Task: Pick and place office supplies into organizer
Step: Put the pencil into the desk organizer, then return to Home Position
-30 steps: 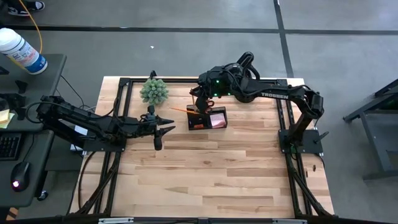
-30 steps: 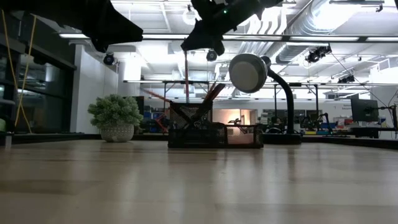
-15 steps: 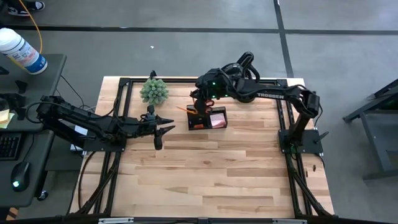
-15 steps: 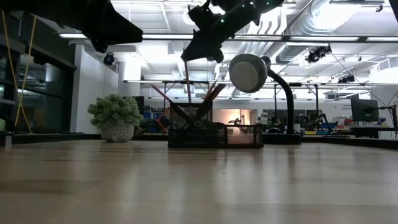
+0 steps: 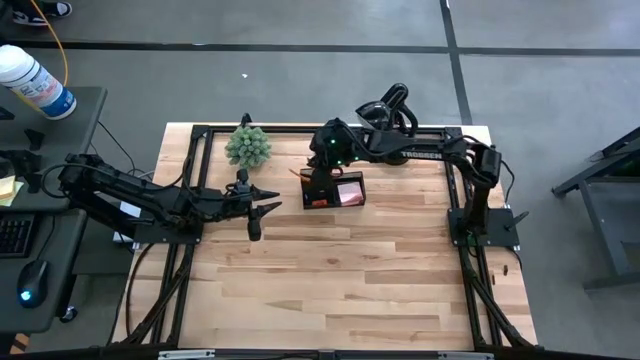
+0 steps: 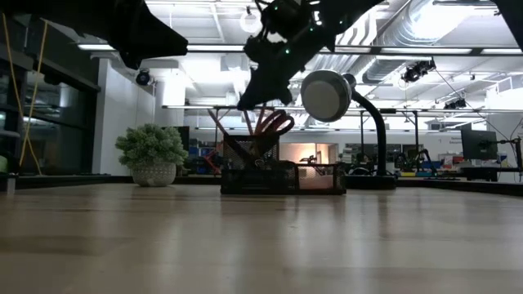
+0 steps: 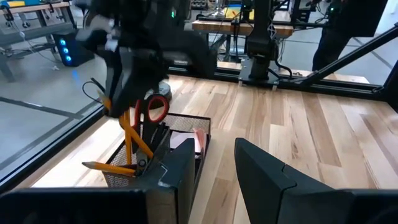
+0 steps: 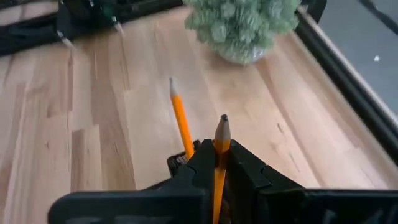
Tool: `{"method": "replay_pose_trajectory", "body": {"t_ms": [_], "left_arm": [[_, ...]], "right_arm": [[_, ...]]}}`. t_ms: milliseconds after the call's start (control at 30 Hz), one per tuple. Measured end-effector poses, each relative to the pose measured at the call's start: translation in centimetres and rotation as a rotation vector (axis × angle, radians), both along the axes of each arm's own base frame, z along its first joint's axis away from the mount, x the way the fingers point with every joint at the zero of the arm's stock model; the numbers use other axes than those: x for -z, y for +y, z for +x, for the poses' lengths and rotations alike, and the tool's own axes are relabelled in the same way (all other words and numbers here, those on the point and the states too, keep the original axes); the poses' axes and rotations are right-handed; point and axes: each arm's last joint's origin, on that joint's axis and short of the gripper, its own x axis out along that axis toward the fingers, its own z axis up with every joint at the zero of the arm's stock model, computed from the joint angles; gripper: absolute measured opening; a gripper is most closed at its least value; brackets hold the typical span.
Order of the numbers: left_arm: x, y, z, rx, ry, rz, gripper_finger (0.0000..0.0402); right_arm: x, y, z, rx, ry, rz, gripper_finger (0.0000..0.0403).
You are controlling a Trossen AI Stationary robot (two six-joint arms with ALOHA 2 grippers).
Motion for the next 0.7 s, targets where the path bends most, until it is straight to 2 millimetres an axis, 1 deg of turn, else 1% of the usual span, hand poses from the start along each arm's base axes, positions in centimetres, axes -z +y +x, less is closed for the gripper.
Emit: {"method": "replay_pose_trajectory", "body": {"t_ms": [133, 233, 367, 433, 567, 700], "left_arm": [[0.0, 0.0, 0.0, 0.000, 0.000, -0.001, 0.0104], [0.0, 0.0, 0.0, 0.000, 0.000, -0.001, 0.0104], [0.0, 0.0, 0.0, 0.000, 0.001, 0.000, 0.0104], [0.0, 0.0, 0.0, 0.000, 0.001, 0.000, 0.0104], [0.0, 0.0, 0.0, 0.000, 0.002, 0.001, 0.0104], [0.0, 0.0, 0.0, 0.000, 0.003, 0.001, 0.0104]], "right_arm": [[0.9, 0.1, 0.3, -0.002, 0.025, 0.010, 0.0016], [1.2, 0.2, 0.4, 0.009, 0.033, 0.034, 0.0031], [1.6, 0.8, 0.5, -0.007, 0.055, 0.070, 0.0075], [1.5, 1.1, 0.5, -0.021, 0.053, 0.075, 0.0099], [1.3, 1.6, 0.6, -0.030, 0.049, 0.068, 0.0146], [1.3, 1.8, 0.7, -0.024, 0.051, 0.047, 0.0185]]}}
